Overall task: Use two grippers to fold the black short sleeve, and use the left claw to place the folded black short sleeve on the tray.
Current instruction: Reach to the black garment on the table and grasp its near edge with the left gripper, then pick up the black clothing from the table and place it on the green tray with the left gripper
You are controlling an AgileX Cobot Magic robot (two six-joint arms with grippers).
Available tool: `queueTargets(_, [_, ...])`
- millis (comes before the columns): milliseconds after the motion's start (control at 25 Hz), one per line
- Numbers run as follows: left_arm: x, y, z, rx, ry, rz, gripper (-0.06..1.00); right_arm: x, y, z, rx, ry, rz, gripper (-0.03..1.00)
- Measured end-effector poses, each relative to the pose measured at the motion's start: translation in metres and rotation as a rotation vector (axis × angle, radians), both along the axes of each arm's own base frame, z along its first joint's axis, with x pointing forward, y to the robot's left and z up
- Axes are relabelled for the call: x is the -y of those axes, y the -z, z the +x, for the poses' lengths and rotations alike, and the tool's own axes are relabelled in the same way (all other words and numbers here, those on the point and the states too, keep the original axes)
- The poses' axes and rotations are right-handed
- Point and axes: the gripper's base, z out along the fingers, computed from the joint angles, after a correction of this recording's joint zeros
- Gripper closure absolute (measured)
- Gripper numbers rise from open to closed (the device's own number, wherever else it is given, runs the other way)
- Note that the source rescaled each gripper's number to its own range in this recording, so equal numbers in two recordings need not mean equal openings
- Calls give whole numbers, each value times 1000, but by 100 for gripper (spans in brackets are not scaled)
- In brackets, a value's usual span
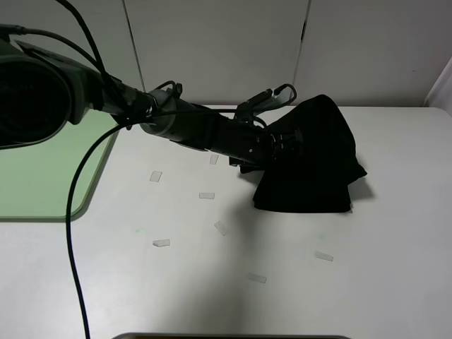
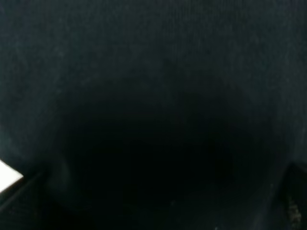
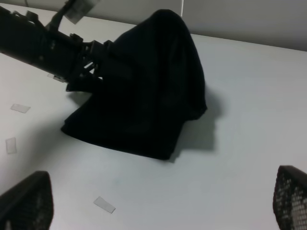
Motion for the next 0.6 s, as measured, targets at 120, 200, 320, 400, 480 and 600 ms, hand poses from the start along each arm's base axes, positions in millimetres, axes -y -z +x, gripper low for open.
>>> queueTargets(120, [2, 5, -1, 0, -6, 14, 25, 0, 0, 0, 0, 1, -1, -3])
queueTargets(200, [2, 10, -1, -5, -8, 24, 51, 0, 0, 0, 0, 1, -1, -3])
queueTargets(320, [2, 10, -1, -5, -8, 25, 75, 0, 0, 0, 0, 1, -1, -3])
queueTargets(400, [2, 10, -1, -5, -8, 26, 79, 0, 0, 0, 0, 1, -1, -3])
queueTargets(480, [1, 10, -1, 5, 9, 36, 79, 0, 0, 0, 0, 1, -1, -3])
queueTargets(600, [-7, 5, 3, 60, 88, 77, 82, 0, 0, 0, 0, 1, -1, -3])
